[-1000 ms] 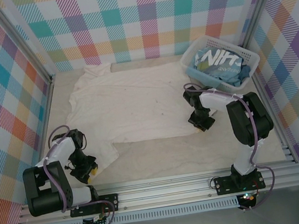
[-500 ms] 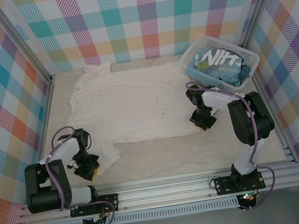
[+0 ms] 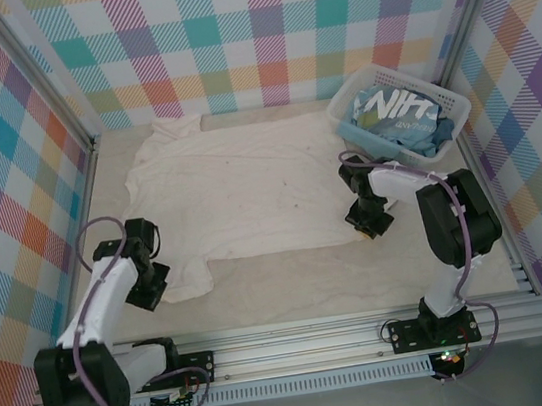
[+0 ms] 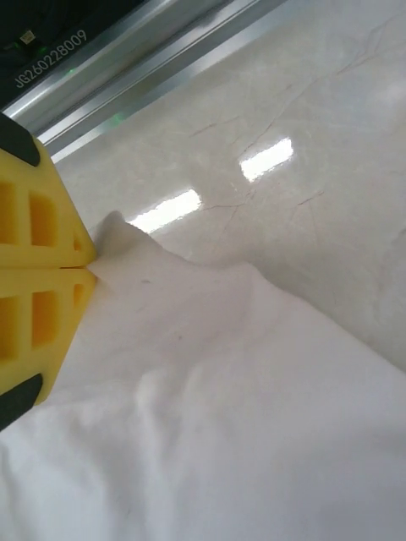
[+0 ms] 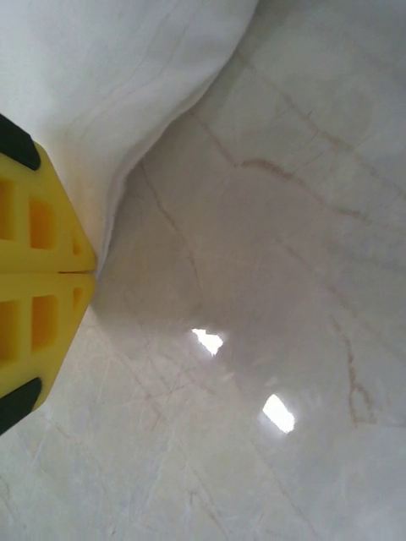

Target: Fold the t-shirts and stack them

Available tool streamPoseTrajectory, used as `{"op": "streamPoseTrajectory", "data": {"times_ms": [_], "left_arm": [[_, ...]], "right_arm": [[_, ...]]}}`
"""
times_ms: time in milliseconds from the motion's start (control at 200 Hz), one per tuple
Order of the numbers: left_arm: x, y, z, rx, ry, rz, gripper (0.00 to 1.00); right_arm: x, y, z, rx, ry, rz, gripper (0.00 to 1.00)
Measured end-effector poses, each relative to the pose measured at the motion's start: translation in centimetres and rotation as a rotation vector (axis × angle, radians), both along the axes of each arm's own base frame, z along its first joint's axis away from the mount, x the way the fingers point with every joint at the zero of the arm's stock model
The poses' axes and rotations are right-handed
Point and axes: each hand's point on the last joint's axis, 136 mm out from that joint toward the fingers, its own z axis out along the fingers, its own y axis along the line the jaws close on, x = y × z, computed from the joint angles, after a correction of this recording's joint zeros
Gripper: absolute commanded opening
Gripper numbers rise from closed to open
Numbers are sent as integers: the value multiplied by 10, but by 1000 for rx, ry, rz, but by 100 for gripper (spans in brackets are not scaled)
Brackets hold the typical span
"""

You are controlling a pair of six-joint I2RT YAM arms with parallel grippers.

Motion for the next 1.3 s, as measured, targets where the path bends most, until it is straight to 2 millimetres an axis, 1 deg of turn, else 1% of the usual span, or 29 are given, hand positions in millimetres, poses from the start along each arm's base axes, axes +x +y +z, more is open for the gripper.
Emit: {"op": "streamPoseTrajectory", "data": {"times_ms": [60,140,270,350,450,530,600,700,820,930,1055,1200,1300], "left_arm": [[-11,0,12,8,-49,41,0],[-29,2,22,10,-76,96,0],[-52,2,28,12,-75,140,0],[-61,0,31,20,-63,129,0],[-62,-7,40,30,-69,74,0],[-56,-13,50,44,-89,25,0],[-51,-17,55,66,-98,-16,0],[-38,-23,61,104,-112,-77,0],[-12,-28,73,148,-151,-111,0],[21,-33,83,190,-200,-162,0],[59,-38,93,205,-244,-196,0],[108,-35,105,228,-283,-228,0],[135,-30,110,245,-301,-244,0]], "right_arm": [[-5,0,0,4,6,1,0],[-9,1,0,10,13,9,0],[-15,0,0,7,24,30,0],[-20,-1,0,2,35,35,0],[-27,-5,3,-10,44,37,0],[-30,-7,6,-11,40,40,0],[-31,-7,7,-9,37,41,0],[-33,-7,6,-7,43,40,0],[-33,-7,6,-8,43,44,0],[-30,-5,11,-10,37,47,0],[-18,-3,23,-12,7,48,0],[-1,2,40,-6,-41,48,0],[12,4,51,-8,-71,51,0]]}}
